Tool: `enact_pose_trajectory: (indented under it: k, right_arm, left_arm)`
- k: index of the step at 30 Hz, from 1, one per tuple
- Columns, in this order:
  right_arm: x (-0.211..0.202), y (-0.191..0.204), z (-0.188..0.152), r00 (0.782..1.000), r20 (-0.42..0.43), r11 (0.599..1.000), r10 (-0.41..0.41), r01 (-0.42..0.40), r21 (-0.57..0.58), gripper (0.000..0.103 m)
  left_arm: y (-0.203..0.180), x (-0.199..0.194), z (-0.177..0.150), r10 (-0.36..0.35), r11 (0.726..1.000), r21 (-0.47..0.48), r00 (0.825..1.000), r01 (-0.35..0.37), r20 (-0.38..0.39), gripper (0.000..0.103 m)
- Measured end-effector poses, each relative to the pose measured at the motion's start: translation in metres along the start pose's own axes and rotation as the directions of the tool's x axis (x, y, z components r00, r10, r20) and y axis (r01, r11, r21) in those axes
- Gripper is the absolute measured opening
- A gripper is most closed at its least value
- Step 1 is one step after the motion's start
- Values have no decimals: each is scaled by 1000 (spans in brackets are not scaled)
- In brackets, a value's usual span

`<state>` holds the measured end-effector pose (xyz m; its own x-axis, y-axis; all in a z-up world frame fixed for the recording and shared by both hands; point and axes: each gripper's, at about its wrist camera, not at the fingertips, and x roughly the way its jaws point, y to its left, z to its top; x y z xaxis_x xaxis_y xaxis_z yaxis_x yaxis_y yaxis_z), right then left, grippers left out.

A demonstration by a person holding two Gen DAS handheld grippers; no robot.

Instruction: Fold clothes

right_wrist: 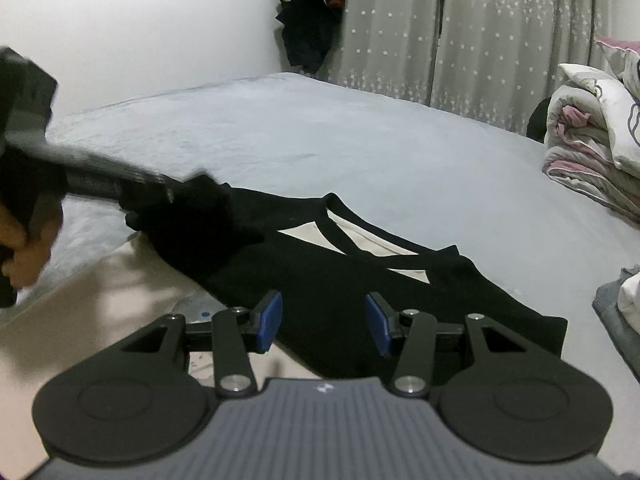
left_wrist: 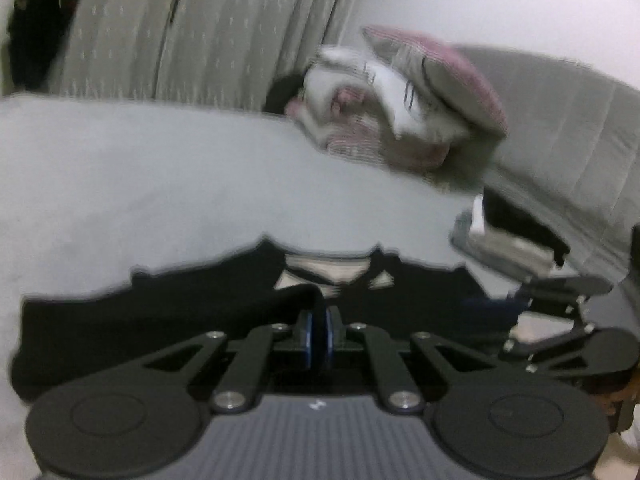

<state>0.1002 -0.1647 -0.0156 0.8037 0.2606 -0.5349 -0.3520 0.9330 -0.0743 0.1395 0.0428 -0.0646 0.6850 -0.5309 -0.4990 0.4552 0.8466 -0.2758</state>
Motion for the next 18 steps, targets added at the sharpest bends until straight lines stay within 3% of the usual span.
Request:
enact_pose_trajectory:
  k: [7,8,11,12,18]
  right_arm:
    - [1,0,0,1000,-9,1000,9,-9,2,50]
    - [1,0,0,1000,-11,1000,10,-10,2,51]
    - [1,-1,0,1000,-11,1000,8,-8,1,51]
    - [1,-1,0,1000,-12,1000,8,-8,1,51]
    - [-2,4,6,1000,-5,1000,9,-9,-1,54]
  left_arm:
    - [5,16,-15,0,994,-106,994,-12,-112,13]
    - [3,14,-13,-2,994,-112,993,-11,-116,20]
    - [1,3,-9,-31,988,-156,994,14,-107,51]
    - [0,-1,-9,-30,988,-156,994,14,-105,56]
    - [-2,-33,-13,-1,992,-128,994,-12,-106,59]
